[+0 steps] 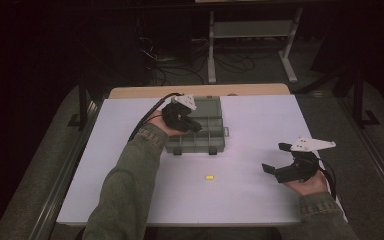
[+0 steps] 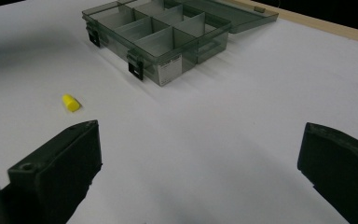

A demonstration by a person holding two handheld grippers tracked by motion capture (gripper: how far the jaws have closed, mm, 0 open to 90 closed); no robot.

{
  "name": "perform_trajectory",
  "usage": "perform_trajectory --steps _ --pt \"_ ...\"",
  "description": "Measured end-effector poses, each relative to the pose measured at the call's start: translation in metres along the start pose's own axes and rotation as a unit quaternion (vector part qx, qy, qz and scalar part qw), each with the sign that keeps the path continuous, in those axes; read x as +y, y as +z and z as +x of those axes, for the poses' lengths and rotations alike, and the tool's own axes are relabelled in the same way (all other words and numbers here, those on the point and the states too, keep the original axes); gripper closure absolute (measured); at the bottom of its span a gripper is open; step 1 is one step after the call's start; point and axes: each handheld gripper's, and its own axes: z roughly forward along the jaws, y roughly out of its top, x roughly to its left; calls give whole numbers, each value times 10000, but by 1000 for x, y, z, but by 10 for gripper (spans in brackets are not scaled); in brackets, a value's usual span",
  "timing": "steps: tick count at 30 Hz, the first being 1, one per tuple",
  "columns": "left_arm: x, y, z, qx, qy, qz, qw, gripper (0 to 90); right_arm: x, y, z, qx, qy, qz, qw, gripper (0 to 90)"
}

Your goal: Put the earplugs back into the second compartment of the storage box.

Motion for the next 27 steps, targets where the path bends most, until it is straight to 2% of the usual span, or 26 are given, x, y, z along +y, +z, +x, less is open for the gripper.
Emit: perform_trajectory --steps 3,9,11,14,16,20,21,25,27 --pt "-3 -6 6 79 -102 -221 9997 852 0 0 0 -2 -7 -11 10000 0" --pt "-11 -7 20 312 -287 -322 9986 856 0 0 0 -8 -23 -12 10000 0" --pt "-17 -5 26 400 -347 -289 9982 856 0 0 0 -8 -24 -15 10000 0" --pt "-24 1 34 436 -457 -342 9974 858 0 0 0 0 -16 -12 10000 0" --pt "-26 6 37 501 -449 -286 9973 859 0 0 0 1 -13 -6 10000 0" --pt "-29 16 44 497 -483 -261 9973 858 -1 0 -1 -5 -11 14 10000 0" --pt "-31 19 45 543 -477 -164 9973 858 -1 0 -1 -5 -9 21 10000 0" --pt "-35 27 49 507 -515 -9 9974 858 -2 0 -1 -9 -21 15 10000 0" --pt "-37 30 49 565 -463 118 9973 853 -2 -1 -1 -8 -11 21 10000 0"
